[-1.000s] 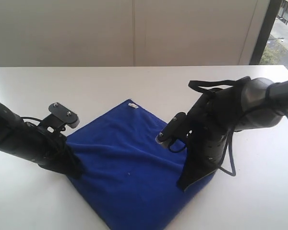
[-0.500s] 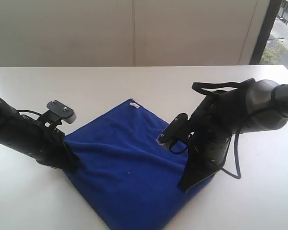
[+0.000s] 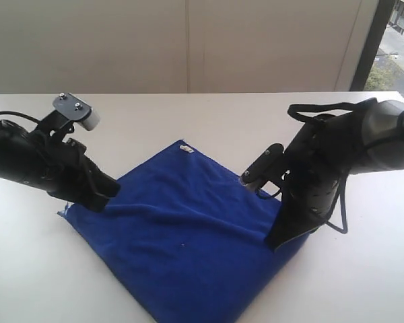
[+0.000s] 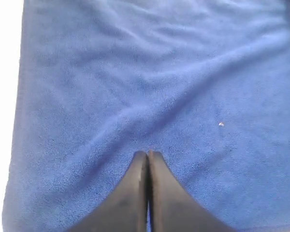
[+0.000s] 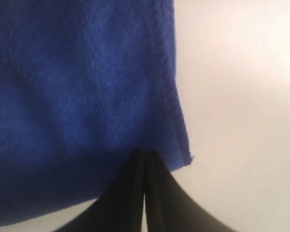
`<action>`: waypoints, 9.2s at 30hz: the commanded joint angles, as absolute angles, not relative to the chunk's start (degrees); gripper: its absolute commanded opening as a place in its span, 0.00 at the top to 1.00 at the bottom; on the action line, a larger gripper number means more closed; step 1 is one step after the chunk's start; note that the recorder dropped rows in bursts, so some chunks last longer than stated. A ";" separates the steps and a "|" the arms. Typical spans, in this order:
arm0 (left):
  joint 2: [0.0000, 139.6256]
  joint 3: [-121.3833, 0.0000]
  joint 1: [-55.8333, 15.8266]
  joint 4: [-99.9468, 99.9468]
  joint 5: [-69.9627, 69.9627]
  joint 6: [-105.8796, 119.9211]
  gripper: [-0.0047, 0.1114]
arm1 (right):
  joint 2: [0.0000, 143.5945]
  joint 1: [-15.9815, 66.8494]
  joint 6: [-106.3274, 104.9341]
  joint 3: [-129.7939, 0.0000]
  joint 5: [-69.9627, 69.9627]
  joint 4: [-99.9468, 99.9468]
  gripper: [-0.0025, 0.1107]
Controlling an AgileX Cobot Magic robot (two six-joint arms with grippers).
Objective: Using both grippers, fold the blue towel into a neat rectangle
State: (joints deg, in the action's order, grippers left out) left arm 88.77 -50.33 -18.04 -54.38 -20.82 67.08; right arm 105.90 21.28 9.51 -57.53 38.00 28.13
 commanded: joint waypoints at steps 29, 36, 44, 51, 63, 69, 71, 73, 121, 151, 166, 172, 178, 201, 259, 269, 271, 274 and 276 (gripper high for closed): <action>84.00 -50.47 -18.04 -55.30 -27.25 66.14 0.96 | 101.73 21.65 10.82 -55.51 30.43 27.32 0.98; 84.00 -50.47 -18.04 -55.30 -28.13 66.14 0.96 | 105.58 19.34 10.46 -55.75 34.45 26.82 0.98; 84.00 -50.47 -18.04 -55.30 -28.12 66.14 0.96 | 105.58 19.34 8.78 -53.82 36.24 23.68 0.98; 84.00 -50.47 -18.04 -55.30 -28.12 66.37 0.96 | 101.56 19.58 7.71 -52.60 33.04 22.48 0.98; 84.00 -50.47 -18.04 -56.20 -28.12 66.37 0.96 | 102.75 19.38 7.71 -52.71 24.20 22.35 0.98; 84.00 -50.47 -18.04 -58.44 -28.36 66.80 0.96 | 106.42 19.38 7.71 -52.71 24.93 22.45 0.98; 84.00 -50.47 -18.04 -58.44 -28.51 66.80 0.96 | 106.53 19.38 7.71 -52.71 27.50 22.45 0.98; 84.00 -50.47 -18.04 -58.44 -28.51 66.80 0.96 | 106.53 19.38 7.71 -52.71 30.76 22.45 0.98; 84.00 -46.73 -18.04 -58.70 -26.46 67.91 0.96 | 127.93 16.71 -37.35 -97.16 40.17 -20.76 0.98; 84.00 -46.73 -18.04 -58.70 -24.87 67.91 0.96 | 134.68 7.22 -16.52 -100.18 41.68 -2.45 0.98; 84.00 -46.73 -18.04 -58.70 -24.87 67.91 0.96 | 134.68 9.70 -25.27 -100.18 41.06 -7.15 0.98; 84.00 -46.73 -18.04 -58.70 -25.00 67.91 0.96 | 134.68 9.91 -25.54 -100.18 40.64 -6.50 0.98; 84.00 -46.73 -18.04 -58.70 -24.79 72.49 0.96 | 126.91 9.66 -13.21 -100.18 41.97 11.50 0.98; 89.59 -56.35 -28.06 -41.46 -26.48 83.19 0.96 | 79.62 15.41 -37.82 -57.07 52.45 -6.36 0.98; 100.04 -51.41 -31.58 -29.53 -28.74 85.63 0.45 | 90.70 19.62 -68.28 -33.62 20.49 -3.67 0.48; 101.41 -51.41 -31.58 -29.53 -27.54 85.87 0.45 | 90.70 19.62 -68.28 -33.62 20.60 -3.67 0.58; 101.41 -51.41 -31.58 -29.53 -27.16 85.87 0.45 | 90.70 19.62 -67.68 -33.62 20.71 -3.67 0.61; 101.41 -51.41 -31.58 -29.53 -27.16 85.87 0.47 | 90.70 19.62 -66.98 -33.62 20.71 -3.67 0.62; 101.51 -51.41 -31.58 -29.53 -27.16 85.87 0.48 | 90.70 19.62 -66.98 -33.62 20.71 -3.67 0.62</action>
